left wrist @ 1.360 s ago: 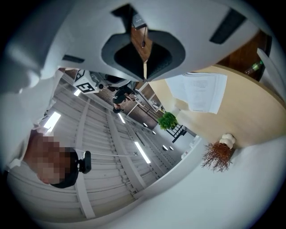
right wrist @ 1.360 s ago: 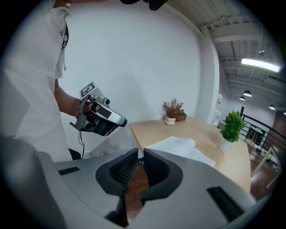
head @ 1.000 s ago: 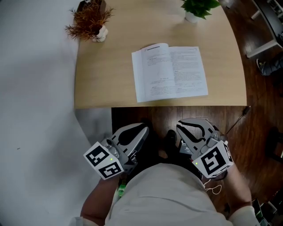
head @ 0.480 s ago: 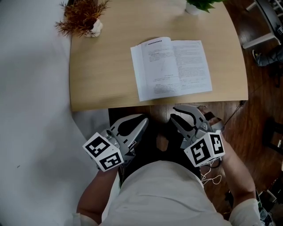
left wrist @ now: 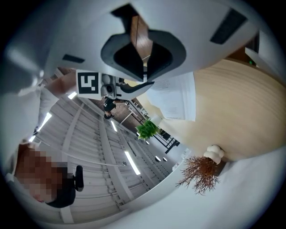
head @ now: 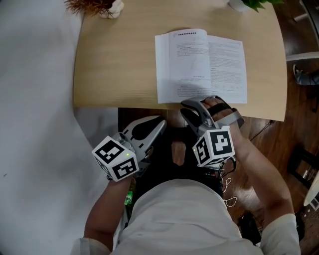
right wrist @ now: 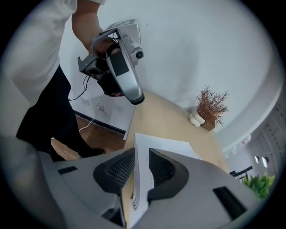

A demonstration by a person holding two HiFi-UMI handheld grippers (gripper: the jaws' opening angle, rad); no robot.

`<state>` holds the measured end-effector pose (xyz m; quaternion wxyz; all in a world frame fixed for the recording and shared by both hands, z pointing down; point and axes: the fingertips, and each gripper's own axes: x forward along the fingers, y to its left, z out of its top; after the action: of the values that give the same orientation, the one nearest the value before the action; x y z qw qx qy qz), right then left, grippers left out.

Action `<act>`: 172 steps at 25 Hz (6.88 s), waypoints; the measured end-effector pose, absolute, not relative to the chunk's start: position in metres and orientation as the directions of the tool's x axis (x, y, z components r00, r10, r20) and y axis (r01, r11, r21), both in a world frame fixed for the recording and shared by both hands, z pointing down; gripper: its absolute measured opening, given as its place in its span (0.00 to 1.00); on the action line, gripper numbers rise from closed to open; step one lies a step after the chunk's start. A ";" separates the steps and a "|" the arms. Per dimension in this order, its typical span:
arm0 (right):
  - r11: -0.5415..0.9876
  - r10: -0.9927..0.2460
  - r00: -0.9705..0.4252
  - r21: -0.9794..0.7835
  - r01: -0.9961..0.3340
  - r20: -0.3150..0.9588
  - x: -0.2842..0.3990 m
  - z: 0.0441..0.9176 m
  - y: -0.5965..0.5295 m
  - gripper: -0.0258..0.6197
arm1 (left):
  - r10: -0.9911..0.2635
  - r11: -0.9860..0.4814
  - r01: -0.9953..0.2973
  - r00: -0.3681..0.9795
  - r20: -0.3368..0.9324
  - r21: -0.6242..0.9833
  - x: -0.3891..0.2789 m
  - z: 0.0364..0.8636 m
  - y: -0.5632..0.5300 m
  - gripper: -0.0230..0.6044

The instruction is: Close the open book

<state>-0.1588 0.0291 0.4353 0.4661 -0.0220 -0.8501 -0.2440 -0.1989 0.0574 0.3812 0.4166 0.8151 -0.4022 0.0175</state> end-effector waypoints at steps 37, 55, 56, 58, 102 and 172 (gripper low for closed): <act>0.883 -0.244 -0.434 0.384 0.270 0.867 -0.186 0.468 0.023 0.05 | -0.595 -0.314 -0.648 0.704 0.388 0.694 -0.199 0.415 0.057 0.03; 0.951 -0.199 -0.487 0.287 0.113 0.850 -0.185 0.460 0.019 0.04 | -0.583 -0.313 -0.636 0.715 0.385 0.706 -0.192 0.417 0.049 0.03; 0.955 -0.199 -0.496 0.280 0.095 0.845 -0.186 0.457 0.018 0.04 | -0.583 -0.313 -0.635 0.715 0.385 0.706 -0.192 0.417 0.049 0.03; 0.960 -0.205 -0.516 0.273 0.058 0.832 -0.187 0.451 0.016 0.04 | -0.584 -0.312 -0.634 0.715 0.384 0.707 -0.192 0.416 0.047 0.03; 0.754 -0.599 -0.524 0.206 -0.624 0.605 -0.012 0.377 -0.043 0.04 | -0.569 -0.321 -0.632 0.724 0.390 0.705 -0.087 0.404 -0.004 0.03; 0.722 -0.489 -0.611 -0.104 -0.684 0.623 0.103 0.373 -0.056 0.04 | -0.685 -0.274 -0.705 0.620 0.382 0.654 -0.019 0.337 0.013 0.03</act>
<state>0.1026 -0.0560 0.3729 0.2897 0.3329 -0.8814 0.1685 -0.0195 0.0125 0.3372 0.4165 0.7979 -0.4356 0.0118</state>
